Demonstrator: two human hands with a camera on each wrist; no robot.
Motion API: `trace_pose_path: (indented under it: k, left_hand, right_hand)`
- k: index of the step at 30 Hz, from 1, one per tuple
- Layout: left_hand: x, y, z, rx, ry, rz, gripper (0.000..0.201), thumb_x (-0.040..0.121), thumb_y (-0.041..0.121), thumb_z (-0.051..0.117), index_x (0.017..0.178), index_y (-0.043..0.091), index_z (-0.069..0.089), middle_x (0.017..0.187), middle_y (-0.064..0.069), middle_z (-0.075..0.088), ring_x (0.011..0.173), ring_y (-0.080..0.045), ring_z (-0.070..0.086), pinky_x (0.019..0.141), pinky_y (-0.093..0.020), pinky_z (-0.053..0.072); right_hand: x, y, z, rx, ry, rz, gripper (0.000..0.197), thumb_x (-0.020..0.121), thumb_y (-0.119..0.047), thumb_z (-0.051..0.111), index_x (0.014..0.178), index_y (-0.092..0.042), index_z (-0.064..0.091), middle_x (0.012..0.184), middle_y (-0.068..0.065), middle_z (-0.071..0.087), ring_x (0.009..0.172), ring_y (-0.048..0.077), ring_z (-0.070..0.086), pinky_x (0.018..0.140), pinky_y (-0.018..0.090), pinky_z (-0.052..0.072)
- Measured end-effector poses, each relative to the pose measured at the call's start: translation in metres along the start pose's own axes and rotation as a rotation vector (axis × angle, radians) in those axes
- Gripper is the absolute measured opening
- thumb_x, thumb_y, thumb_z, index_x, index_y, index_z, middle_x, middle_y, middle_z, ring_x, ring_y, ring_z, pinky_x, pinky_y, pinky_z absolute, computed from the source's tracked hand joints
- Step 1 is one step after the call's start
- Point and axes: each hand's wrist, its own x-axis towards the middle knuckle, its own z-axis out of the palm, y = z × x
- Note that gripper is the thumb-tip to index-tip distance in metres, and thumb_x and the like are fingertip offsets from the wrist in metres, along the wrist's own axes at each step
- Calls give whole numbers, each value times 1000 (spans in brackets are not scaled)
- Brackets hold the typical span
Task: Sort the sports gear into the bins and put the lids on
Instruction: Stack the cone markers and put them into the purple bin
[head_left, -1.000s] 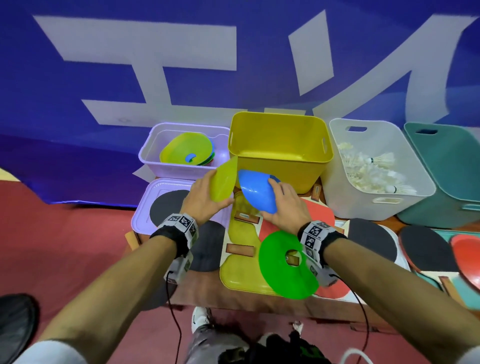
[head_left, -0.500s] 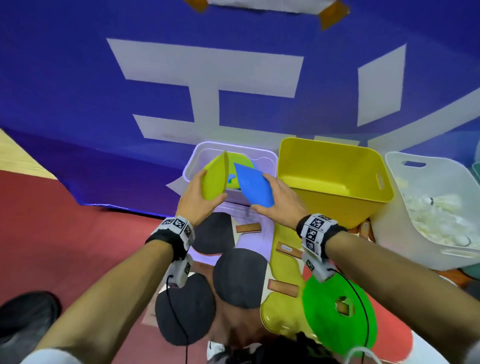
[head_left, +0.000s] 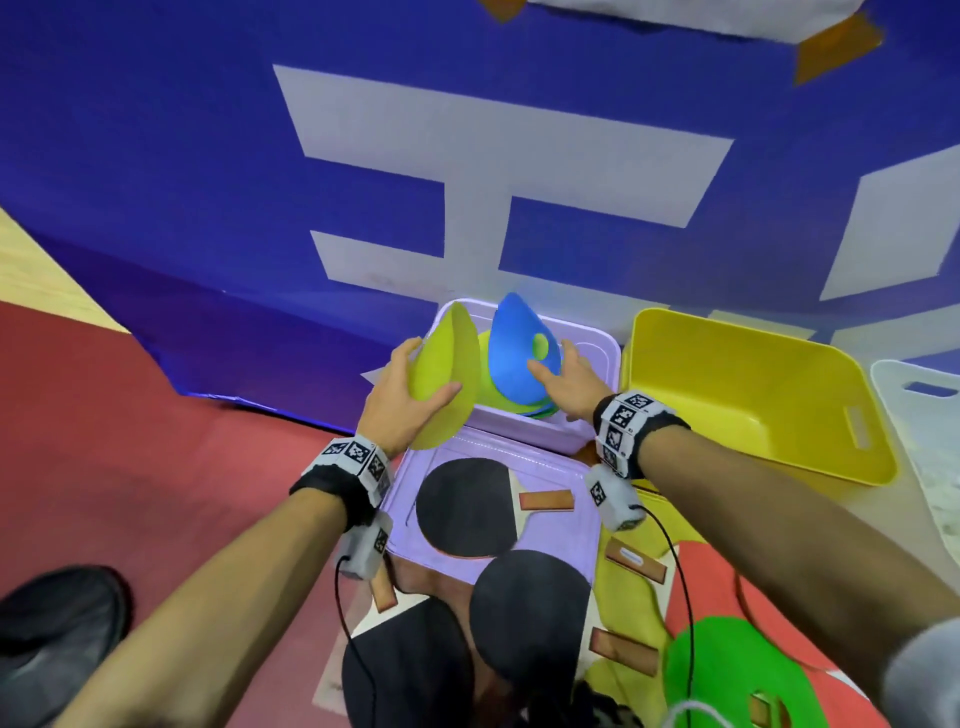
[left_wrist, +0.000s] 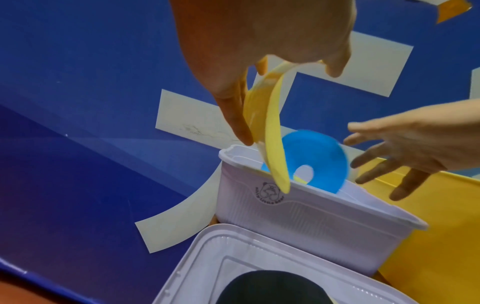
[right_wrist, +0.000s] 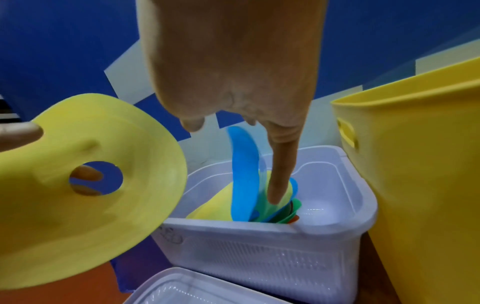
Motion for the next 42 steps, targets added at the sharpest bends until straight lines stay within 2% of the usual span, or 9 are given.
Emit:
trace_pose_path:
  k: [9, 14, 17, 20, 23, 26, 31, 37, 42]
  left_hand:
    - [-2, 1, 9, -88, -116, -10, 57, 80, 64, 59, 130, 43, 42, 116, 11, 60, 106, -19, 63, 95, -42, 49]
    - [-12, 16, 15, -135, -236, 9, 38, 98, 43, 53, 133, 37, 41, 99, 8, 72, 92, 3, 66, 91, -32, 44]
    - [-18, 19, 20, -149, -337, 39, 48, 96, 48, 53, 139, 33, 38, 99, 0, 74, 99, -6, 66, 91, -27, 40]
    - [-25, 24, 23, -154, -381, 47, 54, 93, 52, 53, 141, 33, 35, 98, -4, 74, 96, -12, 67, 93, -28, 41]
    - [-27, 22, 26, -124, -337, 32, 53, 92, 54, 55, 140, 42, 35, 99, 0, 68, 86, -9, 63, 87, -38, 45]
    - [-28, 14, 26, -123, -298, 26, 72, 74, 71, 60, 136, 56, 27, 131, 2, 58, 116, -19, 58, 98, -46, 48]
    - [-25, 6, 25, -156, -264, 56, 91, 65, 59, 76, 133, 65, 16, 140, 10, 47, 120, -16, 56, 98, -47, 50]
    - [-11, -5, 24, -131, -252, 106, 106, 64, 58, 75, 149, 41, 14, 151, 17, 23, 135, -2, 30, 113, -40, 35]
    - [3, -13, 20, -48, -226, 98, 106, 65, 65, 69, 152, 35, 14, 159, 10, 16, 145, -7, 19, 117, -44, 25]
  right_hand:
    - [-14, 9, 5, -106, 25, -147, 85, 92, -48, 59, 155, -17, 10, 157, 14, 22, 137, 31, 39, 109, 43, 36]
    - [-29, 2, 9, 20, -4, -274, 93, 88, -43, 68, 156, -23, 8, 160, 4, 20, 146, 23, 21, 116, 42, 26]
    - [-37, 3, 8, 95, 5, -289, 86, 89, -34, 68, 155, -28, 13, 158, 5, 28, 142, 23, 31, 115, 42, 31]
    - [-42, 8, 5, 172, 21, -237, 75, 88, -9, 63, 150, -33, 28, 142, 7, 50, 115, 23, 58, 95, 33, 49]
    - [-43, 16, 4, 195, 45, -190, 74, 80, 9, 50, 143, -30, 44, 125, 7, 61, 82, 20, 62, 60, 17, 48]
    - [-42, 20, 6, 284, 92, -135, 73, 80, 10, 47, 141, -29, 46, 113, 11, 68, 73, 24, 63, 61, 31, 52]
    - [-32, 24, 4, 375, 200, -31, 60, 82, 7, 49, 133, -25, 52, 101, 7, 66, 83, 25, 63, 70, 30, 53]
    - [-16, 15, -1, 432, 345, 81, 56, 83, 2, 49, 134, -22, 53, 109, 4, 64, 97, 28, 63, 87, 42, 54]
    - [-1, -9, -8, 541, 156, 257, 82, 90, -11, 65, 153, -13, 12, 134, 12, 53, 111, 34, 61, 76, 44, 58]
